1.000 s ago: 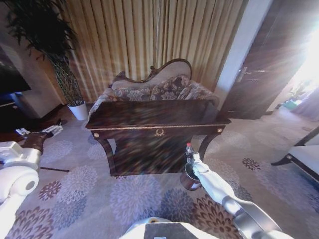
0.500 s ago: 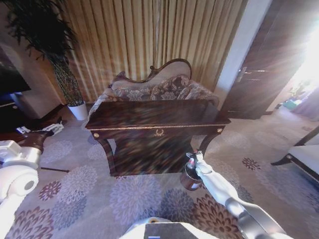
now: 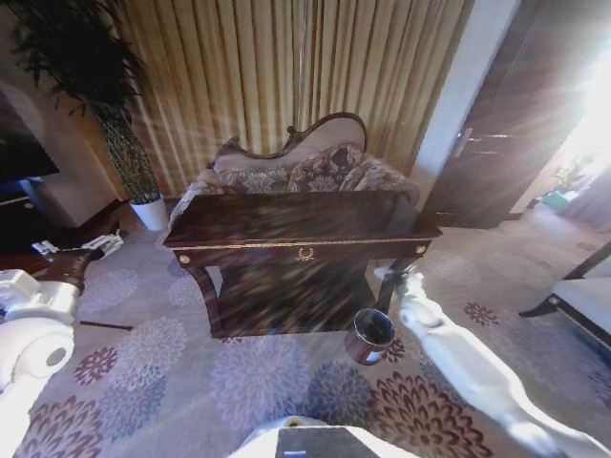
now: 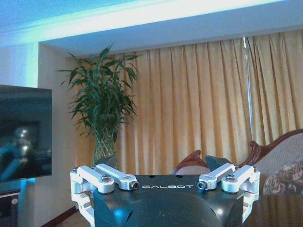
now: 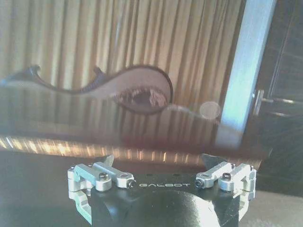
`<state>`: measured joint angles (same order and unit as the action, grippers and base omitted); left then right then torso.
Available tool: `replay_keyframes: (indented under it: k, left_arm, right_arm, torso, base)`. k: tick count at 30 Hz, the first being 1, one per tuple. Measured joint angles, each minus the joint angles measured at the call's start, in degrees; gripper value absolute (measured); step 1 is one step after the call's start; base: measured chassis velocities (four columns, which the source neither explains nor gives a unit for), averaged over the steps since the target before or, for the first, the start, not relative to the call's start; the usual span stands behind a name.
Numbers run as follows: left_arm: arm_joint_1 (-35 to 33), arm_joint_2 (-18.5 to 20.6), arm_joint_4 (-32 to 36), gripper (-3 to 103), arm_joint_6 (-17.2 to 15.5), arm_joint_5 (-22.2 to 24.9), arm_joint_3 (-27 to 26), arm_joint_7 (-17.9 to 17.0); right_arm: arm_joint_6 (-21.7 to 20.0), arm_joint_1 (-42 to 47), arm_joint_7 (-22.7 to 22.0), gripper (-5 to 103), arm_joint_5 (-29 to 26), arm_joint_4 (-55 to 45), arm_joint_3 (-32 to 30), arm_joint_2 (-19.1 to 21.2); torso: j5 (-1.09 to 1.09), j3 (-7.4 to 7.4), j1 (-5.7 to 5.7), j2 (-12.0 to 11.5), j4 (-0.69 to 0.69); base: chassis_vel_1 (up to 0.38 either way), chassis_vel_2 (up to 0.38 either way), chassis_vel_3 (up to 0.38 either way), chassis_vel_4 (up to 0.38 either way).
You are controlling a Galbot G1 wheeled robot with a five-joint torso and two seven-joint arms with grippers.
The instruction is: Move to the front of the table and place the trash on the table into the trash bin.
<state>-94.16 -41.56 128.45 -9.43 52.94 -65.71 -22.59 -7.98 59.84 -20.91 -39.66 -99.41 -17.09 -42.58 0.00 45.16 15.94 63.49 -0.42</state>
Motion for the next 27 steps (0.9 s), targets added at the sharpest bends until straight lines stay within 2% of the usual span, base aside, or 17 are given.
replay_keyframes:
  k: [3,4,6,7,9,16,27]
  left_arm:
    - [0.1,-0.7,-0.1,100,0.8,0.0,-1.4,1.5]
    - [0.1,-0.7,-0.1,100,0.8,0.0,-1.4,1.5]
    - [0.2,-1.2,-0.5,100,1.2,0.0,-2.1,2.2]
    - [0.2,-1.2,-0.5,100,1.2,0.0,-2.1,2.2]
    - [-0.2,-1.7,-0.5,100,1.5,0.1,-2.5,2.8]
    - [-0.5,-2.0,-0.1,100,1.7,0.1,-2.4,3.3]
    - [-0.5,-1.6,-0.1,100,0.8,0.2,-2.1,3.7]
  right_arm:
    - [-6.8,7.6,-3.7,100,-9.4,-17.5,-8.8,7.6]
    - [-6.8,7.6,-3.7,100,-9.4,-17.5,-8.8,7.6]
    - [-8.7,11.9,-4.2,100,-11.8,-23.4,-13.8,9.8]
    - [-8.7,11.9,-4.2,100,-11.8,-23.4,-13.8,9.8]
    - [-9.0,16.5,-4.3,100,-13.1,-27.4,-18.7,9.8]
    - [-9.1,22.7,-4.2,100,-13.4,-33.8,-24.7,7.8]
    - [-10.1,23.2,-4.2,100,-14.5,-34.8,-26.2,7.5]
  torso:
    - [-0.02,-0.01,-0.01,0.0,0.01]
    - [-0.02,-0.01,-0.01,0.0,0.01]
    - [-0.01,-0.01,-0.01,0.0,0.02]
    - [-0.01,-0.01,-0.01,0.0,0.02]
    - [0.00,0.00,-0.01,0.0,0.01]
    - [0.01,0.00,-0.01,0.0,-0.01]
    - [0.01,0.01,0.00,0.0,0.01]
  base:
    - [0.000,0.000,0.000,0.000]
    - [0.000,0.000,0.000,0.000]
    - [0.000,0.000,0.000,0.000]
    - [0.000,0.000,0.000,0.000]
    - [0.000,0.000,0.000,0.000]
    - [0.000,0.000,0.000,0.000]
    - [0.000,0.000,0.000,0.000]
